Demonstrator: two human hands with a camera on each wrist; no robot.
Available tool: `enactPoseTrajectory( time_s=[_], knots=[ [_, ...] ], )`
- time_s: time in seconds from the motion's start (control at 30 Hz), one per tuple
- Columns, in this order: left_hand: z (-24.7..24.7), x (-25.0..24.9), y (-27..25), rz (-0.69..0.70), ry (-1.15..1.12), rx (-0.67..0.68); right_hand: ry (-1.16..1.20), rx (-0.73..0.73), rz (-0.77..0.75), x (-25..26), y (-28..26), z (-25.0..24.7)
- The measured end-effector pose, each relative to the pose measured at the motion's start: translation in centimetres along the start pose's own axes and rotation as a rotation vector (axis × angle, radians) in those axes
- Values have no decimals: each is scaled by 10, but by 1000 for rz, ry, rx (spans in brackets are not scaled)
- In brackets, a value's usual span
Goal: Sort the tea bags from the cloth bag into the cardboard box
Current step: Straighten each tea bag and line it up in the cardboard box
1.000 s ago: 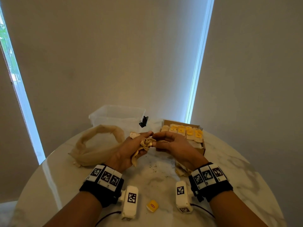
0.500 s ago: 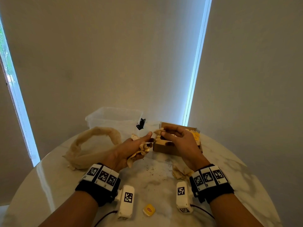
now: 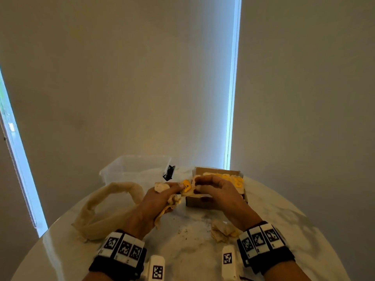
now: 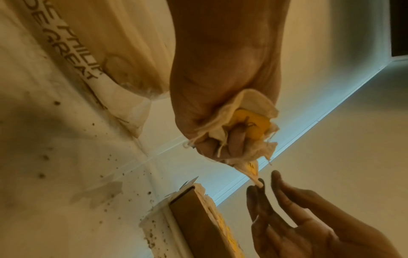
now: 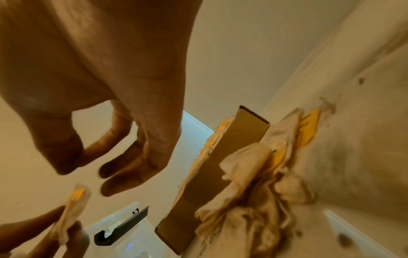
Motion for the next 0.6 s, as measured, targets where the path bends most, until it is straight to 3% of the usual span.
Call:
enactPoseTrajectory(
  time_s=[0.2, 0.4, 0.6],
  knots=[
    [12, -1, -3, 14, 184, 123, 23, 34, -6, -4, 2, 10],
    [15, -1, -7, 8, 128, 113, 19, -79, -93, -6, 7, 1],
    [35, -9, -14, 29, 197, 155, 132, -139, -70, -12, 5, -3]
  ],
)
Point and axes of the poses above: each hand's wrist, its own y-axis towards the middle knuckle, its own z-axis out of the palm, x = y × z, the point moved 7 cm from there along y, towards the middle knuckle, and after that the axes turned 2 degrees about z, right-handed, at the moved point
